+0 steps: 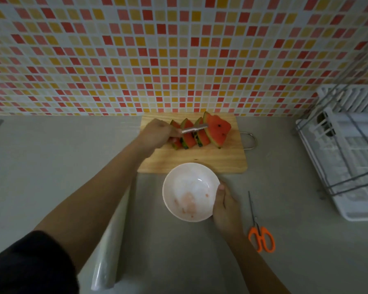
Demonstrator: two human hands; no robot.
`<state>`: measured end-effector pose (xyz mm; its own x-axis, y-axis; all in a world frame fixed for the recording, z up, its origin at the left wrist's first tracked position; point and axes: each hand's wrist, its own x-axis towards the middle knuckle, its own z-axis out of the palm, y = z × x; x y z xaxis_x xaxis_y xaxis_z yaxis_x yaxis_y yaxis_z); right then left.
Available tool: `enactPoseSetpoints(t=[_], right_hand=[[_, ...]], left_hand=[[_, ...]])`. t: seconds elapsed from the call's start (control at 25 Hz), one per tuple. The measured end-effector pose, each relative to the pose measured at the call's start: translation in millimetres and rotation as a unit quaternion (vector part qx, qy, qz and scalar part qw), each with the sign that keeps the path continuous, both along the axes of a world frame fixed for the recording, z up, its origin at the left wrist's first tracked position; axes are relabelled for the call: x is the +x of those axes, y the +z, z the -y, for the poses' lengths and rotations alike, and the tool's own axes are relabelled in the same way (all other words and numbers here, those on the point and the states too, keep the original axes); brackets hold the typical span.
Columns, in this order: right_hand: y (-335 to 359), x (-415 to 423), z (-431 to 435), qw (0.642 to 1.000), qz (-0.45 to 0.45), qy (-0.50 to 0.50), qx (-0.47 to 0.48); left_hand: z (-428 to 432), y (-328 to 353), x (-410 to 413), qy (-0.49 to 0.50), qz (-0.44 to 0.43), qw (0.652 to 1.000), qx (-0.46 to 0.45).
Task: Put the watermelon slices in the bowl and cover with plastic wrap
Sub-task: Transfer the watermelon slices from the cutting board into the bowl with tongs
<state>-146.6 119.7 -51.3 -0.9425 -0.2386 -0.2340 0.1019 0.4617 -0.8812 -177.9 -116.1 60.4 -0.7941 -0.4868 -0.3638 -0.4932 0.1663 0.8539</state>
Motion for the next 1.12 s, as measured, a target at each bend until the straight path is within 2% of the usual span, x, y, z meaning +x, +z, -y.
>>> enactPoseSetpoints(t=[0.16, 0.28, 0.4, 0.56, 0.64, 0.68, 0.72, 0.8, 0.84, 0.92, 1.04, 1.12], right_hand=[[1.9, 1.8, 0.7, 1.000, 0.008, -0.006, -0.018], [1.6, 1.6, 2.4, 1.000, -0.011, -0.024, -0.001], [0.6, 0.2, 4.0, 1.000, -0.014, -0.015, 0.021], [-0.1, -0.4, 2.6, 1.000, -0.017, -0.012, 0.021], [-0.2, 1.1, 2.8, 0.999, -0.026, -0.016, 0.017], [-0.4, 1.5, 2.8, 0.999, -0.030, -0.021, 0.015], [-0.6, 1.7, 2.9, 0.999, -0.033, -0.025, 0.014], [-1.7, 2.0, 3.1, 0.999, -0.030, -0.032, 0.014], [-2.5, 1.8, 3.3, 0.999, -0.025, -0.034, 0.011], [-4.5, 0.9, 3.5, 0.999, -0.013, -0.030, 0.007], [-7.1, -0.4, 3.8, 1.000, -0.016, -0.026, 0.003], [-8.1, -0.7, 3.5, 0.999, -0.030, -0.021, 0.008]], left_hand=[[26.4, 12.6, 91.1, -0.082, 0.018, 0.996, -0.026], [13.3, 9.1, 121.7, -0.159, 0.094, 0.976, -0.117], [-10.9, 2.3, 116.0, -0.217, 0.122, 0.938, -0.240], [-34.6, 14.8, 107.2, -0.277, 0.164, 0.861, -0.394], [-30.7, 26.1, 103.6, -0.265, 0.144, 0.847, -0.437], [-27.0, 30.2, 97.0, -0.244, 0.124, 0.862, -0.426], [-23.6, 31.7, 87.3, -0.208, 0.102, 0.892, -0.387], [-22.4, 27.5, 63.6, -0.107, 0.075, 0.952, -0.276], [-23.3, 20.7, 50.6, -0.055, 0.072, 0.970, -0.224], [-24.8, 4.0, 24.0, 0.007, 0.071, 0.982, -0.176], [-25.0, -11.4, -8.9, 0.004, 0.091, 0.974, -0.207], [-25.6, -17.5, -23.0, 0.011, 0.094, 0.977, -0.190]])
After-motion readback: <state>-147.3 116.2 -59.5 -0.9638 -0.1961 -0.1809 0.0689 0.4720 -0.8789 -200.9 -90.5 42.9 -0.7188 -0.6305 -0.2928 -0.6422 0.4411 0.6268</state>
